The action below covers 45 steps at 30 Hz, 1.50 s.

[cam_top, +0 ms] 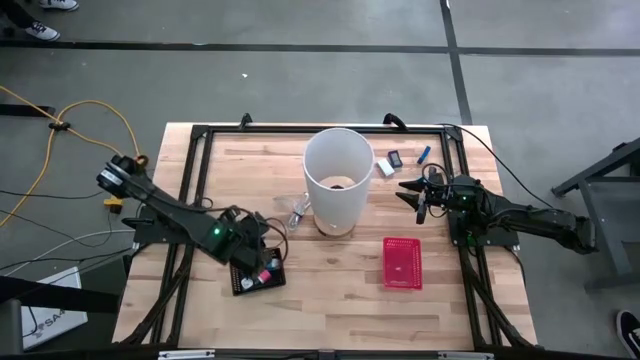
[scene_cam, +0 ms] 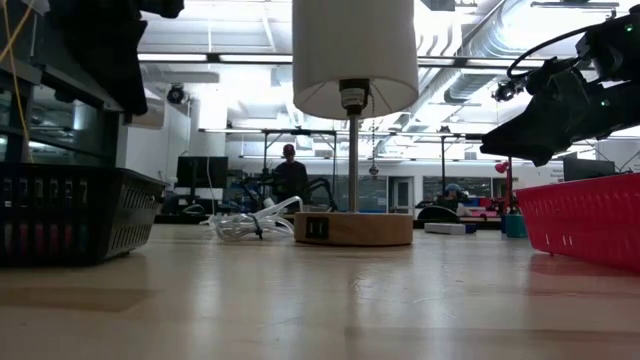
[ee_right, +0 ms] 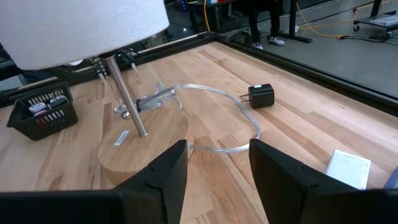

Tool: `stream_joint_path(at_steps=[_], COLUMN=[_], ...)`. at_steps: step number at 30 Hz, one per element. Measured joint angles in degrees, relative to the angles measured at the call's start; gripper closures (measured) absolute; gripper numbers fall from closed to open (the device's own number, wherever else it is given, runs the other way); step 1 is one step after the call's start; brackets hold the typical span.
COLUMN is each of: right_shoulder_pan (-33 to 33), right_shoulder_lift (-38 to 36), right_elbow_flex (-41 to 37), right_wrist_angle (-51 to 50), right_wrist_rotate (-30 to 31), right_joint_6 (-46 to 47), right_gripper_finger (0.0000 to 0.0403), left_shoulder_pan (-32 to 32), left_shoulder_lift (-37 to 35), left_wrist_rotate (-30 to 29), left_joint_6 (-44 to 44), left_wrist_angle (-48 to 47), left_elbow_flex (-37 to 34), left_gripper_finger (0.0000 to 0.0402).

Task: Pick & Place Office items
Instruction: Put the white charger adapter into the black bin

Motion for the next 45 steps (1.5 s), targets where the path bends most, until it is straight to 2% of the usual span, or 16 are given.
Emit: stream_joint_path(at_steps=[12, 18, 25, 31, 39, 45], right_shoulder_pan=[0.0, 0.0, 0.0, 0.0, 0.0, 0.0], right_shoulder_lift=[0.0, 0.0, 0.0, 0.0, 0.0, 0.0], right_elbow_flex=[0.0, 0.0, 0.0, 0.0, 0.0, 0.0], right_wrist_angle=[0.0, 0.0, 0.0, 0.0, 0.0, 0.0], right_wrist_rotate=[0.0, 0.0, 0.0, 0.0, 0.0, 0.0], right_joint_6=[0.0, 0.0, 0.0, 0.0, 0.0, 0.0], right_gripper_finger=[0.0243, 0.0243, 0.0243, 0.0243, 0.0243, 0.0243], left_shoulder_pan=[-6.8, -9.4, -9.7, -9.7, -9.0, -8.8], left_shoulder_lift=[3.9, 7.0, 10.0, 10.7, 10.7, 10.7], left_wrist_rotate=[5.8, 6.9, 10.1, 10.2, 9.7, 9.7], left_joint_6=[2.1, 2.2, 4.9, 4.2, 3.3, 3.2], left_wrist_angle=[10.8, 11.6, 14.8, 15.2, 15.2, 15.2], left_elbow_flex=[0.0, 0.0, 0.0, 0.0, 0.0, 0.0], left_gripper_finger=[0.027, 0.027, 0.027, 0.0269, 0.0236, 0.0232])
